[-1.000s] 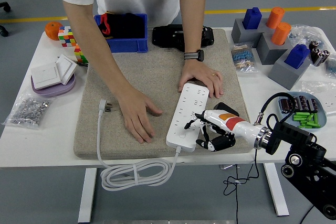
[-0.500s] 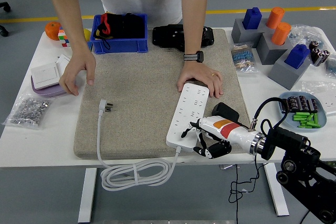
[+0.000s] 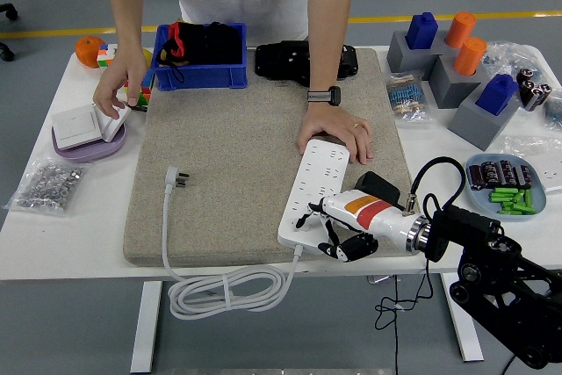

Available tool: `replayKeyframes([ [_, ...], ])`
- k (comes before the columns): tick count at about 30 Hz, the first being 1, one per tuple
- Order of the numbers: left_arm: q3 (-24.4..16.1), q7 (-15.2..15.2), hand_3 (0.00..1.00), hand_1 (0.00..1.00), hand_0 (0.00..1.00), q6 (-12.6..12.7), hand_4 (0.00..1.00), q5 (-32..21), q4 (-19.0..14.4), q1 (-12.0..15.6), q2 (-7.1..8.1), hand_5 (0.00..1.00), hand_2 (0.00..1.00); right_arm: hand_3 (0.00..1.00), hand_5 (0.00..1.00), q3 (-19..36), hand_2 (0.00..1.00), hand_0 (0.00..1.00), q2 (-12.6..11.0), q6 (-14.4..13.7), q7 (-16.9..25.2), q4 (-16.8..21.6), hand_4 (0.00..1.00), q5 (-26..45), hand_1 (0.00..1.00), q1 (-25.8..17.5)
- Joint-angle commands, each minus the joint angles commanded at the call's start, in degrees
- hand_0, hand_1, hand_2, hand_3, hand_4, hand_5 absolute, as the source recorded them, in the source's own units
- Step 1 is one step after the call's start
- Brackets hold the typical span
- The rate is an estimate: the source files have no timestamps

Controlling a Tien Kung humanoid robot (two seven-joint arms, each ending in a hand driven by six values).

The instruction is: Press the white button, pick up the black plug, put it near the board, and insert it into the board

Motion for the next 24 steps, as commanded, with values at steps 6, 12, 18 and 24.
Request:
replayKeyframes([
  [6,-0.32,0.12,0.764,0.718,0.738,0.02,0.686,0.28,0.00,0.01,0.00,0.289,0.694,0.757,0.002,0.15,0.069,0.002,0.02,-1.35,-0.22,-0.42,0.037,-2.41,0.002,0.32],
  [12,0.33,-0.18,0.764,0.719,0.738,-0.01,0.686,-0.28,0.00,-0.20,0.03,0.289,0.694,0.753,0.002,0.22,0.069,0.002,-0.15,-1.08,-0.03,-0.53,0.036,-2.80,0.002,0.29],
  [18,0.05,-0.01,0.764,0.719,0.738,-0.02,0.686,-0.02,0.00,-0.07,0.03,0.289,0.694,0.752,0.002,0.84,0.069,0.002,-0.96,1.33,-0.29,1.47,0.034,-2.17,0.002,-0.39],
  [24,-0.15,0.09,0.764,0.719,0.738,0.01,0.686,0.24,0.00,-0.04,0.08,0.289,0.694,0.749,0.002,0.87,0.070,0.002,-1.40,2.02,-0.36,2.43,0.029,-2.07,0.002,-0.59],
])
